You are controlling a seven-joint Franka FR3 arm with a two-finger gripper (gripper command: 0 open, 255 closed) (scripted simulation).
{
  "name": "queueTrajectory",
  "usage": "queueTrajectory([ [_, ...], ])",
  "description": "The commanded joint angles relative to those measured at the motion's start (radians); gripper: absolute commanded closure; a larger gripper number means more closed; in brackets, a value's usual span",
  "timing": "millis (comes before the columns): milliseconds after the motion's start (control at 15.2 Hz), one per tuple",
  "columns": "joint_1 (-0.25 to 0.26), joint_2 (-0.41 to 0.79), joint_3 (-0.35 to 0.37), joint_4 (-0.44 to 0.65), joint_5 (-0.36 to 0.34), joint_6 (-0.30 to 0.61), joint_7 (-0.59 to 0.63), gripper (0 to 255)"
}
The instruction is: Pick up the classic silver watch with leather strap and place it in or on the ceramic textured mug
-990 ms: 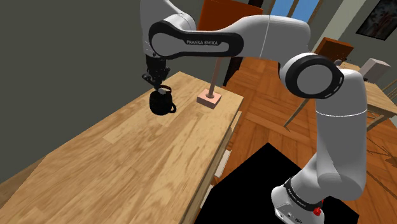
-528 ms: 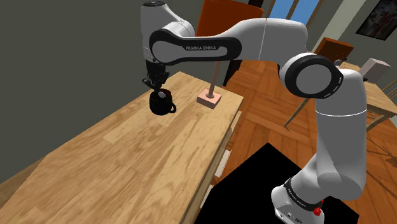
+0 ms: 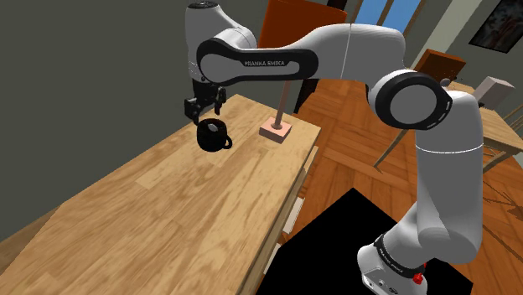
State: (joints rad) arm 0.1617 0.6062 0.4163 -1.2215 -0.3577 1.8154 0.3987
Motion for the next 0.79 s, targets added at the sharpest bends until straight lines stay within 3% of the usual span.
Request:
queueTrajectory([
  [0,0.0,0.0,0.0,0.0,0.0,0.0,0.0,0],
  [264,0.026,-0.003,0.005,0.124,0.006,-0.123,-0.015,0],
  [726,0.026,-0.003,0.005,0.124,0.006,-0.123,-0.015,0],
])
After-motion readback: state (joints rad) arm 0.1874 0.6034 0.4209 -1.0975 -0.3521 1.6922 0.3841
